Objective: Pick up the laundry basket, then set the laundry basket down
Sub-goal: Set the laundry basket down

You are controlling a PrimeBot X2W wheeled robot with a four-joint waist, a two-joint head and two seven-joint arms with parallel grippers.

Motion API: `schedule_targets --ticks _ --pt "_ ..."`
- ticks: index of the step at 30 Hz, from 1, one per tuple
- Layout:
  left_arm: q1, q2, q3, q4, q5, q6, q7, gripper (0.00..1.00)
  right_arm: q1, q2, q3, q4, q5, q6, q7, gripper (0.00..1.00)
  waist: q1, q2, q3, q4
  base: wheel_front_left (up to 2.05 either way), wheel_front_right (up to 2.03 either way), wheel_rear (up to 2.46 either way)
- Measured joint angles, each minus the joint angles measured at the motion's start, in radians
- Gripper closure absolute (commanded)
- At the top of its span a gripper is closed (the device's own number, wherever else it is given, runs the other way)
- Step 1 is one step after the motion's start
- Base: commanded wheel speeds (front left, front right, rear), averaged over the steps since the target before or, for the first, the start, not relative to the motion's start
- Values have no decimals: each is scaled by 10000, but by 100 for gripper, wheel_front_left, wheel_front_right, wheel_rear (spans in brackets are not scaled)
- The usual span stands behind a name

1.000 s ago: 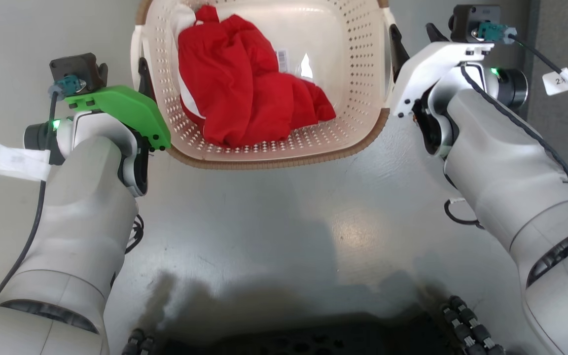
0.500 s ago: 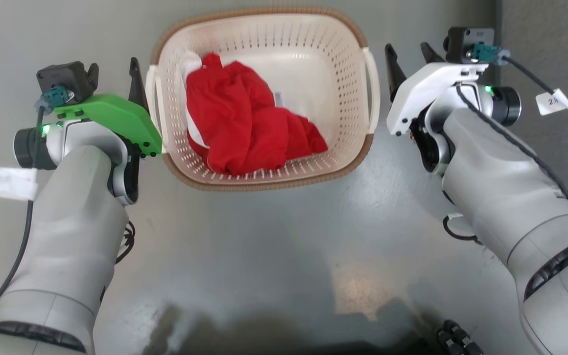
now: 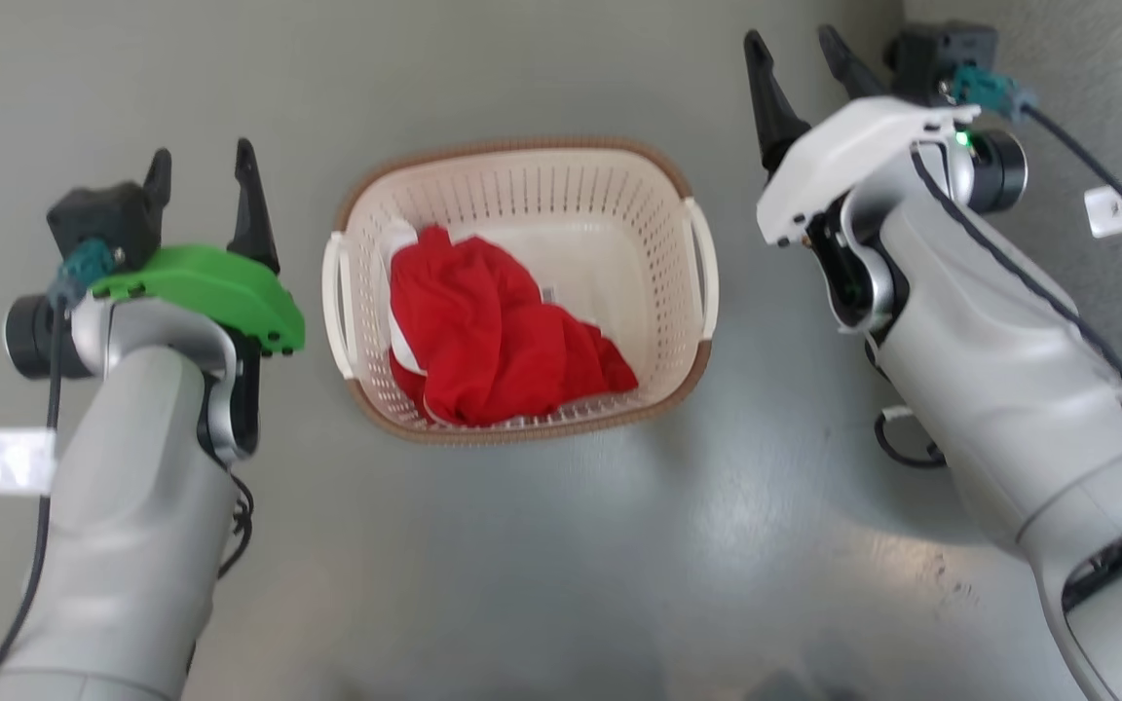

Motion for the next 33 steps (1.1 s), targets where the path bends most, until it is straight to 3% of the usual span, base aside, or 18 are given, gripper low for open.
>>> schedule_targets --ticks 15,33 --pt "3151 -36 1037 -2773 1321 127 0 0 3262 -318 -1935 -2474 -1567 -150 -2 0 0 0 -2276 102 0 0 0" --pt "6490 -104 1611 -4399 1937 165 0 0 6915 -153 -2976 -4368 -2732 -161 -2 0 0 0 -4596 145 0 0 0"
